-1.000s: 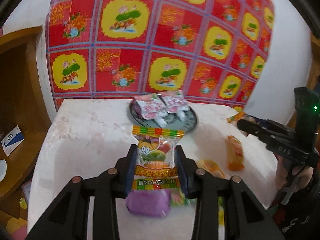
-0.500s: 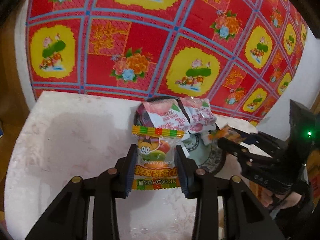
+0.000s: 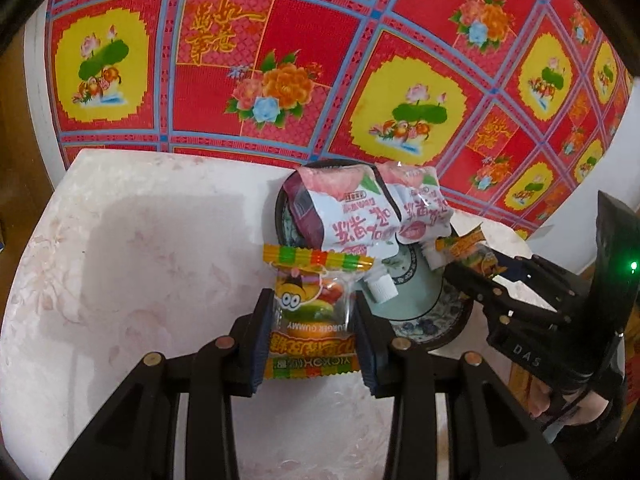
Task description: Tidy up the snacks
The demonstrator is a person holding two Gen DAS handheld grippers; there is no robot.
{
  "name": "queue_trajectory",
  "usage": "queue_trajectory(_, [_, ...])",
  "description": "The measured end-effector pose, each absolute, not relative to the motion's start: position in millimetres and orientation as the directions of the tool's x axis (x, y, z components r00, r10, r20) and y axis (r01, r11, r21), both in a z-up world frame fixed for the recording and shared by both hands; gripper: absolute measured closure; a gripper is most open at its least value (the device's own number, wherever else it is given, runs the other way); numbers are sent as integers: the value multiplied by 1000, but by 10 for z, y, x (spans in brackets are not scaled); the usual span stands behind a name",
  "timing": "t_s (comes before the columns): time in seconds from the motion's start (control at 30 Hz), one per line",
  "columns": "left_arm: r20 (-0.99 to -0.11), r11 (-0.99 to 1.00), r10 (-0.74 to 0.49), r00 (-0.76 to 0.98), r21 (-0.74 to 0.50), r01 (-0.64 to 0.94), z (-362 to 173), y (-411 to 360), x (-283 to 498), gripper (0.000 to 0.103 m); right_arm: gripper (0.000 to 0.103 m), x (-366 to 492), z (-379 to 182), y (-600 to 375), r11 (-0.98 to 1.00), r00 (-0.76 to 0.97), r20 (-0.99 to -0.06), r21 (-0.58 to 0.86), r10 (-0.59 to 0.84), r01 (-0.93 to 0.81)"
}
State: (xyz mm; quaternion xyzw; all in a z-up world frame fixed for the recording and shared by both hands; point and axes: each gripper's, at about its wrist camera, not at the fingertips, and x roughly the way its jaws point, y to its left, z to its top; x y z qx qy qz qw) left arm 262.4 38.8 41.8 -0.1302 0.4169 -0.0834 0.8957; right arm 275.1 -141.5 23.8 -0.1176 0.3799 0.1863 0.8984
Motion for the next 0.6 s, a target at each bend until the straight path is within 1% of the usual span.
queue_trajectory(0.1, [-727, 960, -240, 643, -274, 49, 450, 359, 2581, 65, 60, 2749, 234, -1427, 905, 644, -725, -71, 242, -420])
queue_trajectory(0.2, [-752, 963, -251, 610, -256, 80, 495, 298, 2594, 65, 60, 2741, 237, -1448, 903, 641, -724, -57, 257, -426])
queue_trajectory(0.3, [-770, 979, -201, 606, -171, 107, 547, 151, 2634, 64, 60, 2724, 250, -1475, 907, 643, -719, -41, 264, -418])
queue_trajectory(0.37, [-778, 985, -173, 604, -137, 106, 550, 84, 2664, 64, 60, 2714, 255, -1498, 910, 643, -717, -30, 269, -414])
queue_trajectory(0.43, [-767, 989, -149, 625, -117, 93, 554, 64, 2673, 64, 60, 2720, 259, -1502, 911, 642, -716, -19, 274, -411])
queue_trajectory(0.53, [-755, 989, -147, 639, -124, 80, 549, 72, 2688, 62, 60, 2726, 255, -1487, 915, 644, -717, -22, 267, -404])
queue_trajectory(0.6, [-750, 986, -163, 641, -146, 80, 546, 97, 2697, 57, 60, 2726, 254, -1482, 915, 644, -717, -21, 267, -402])
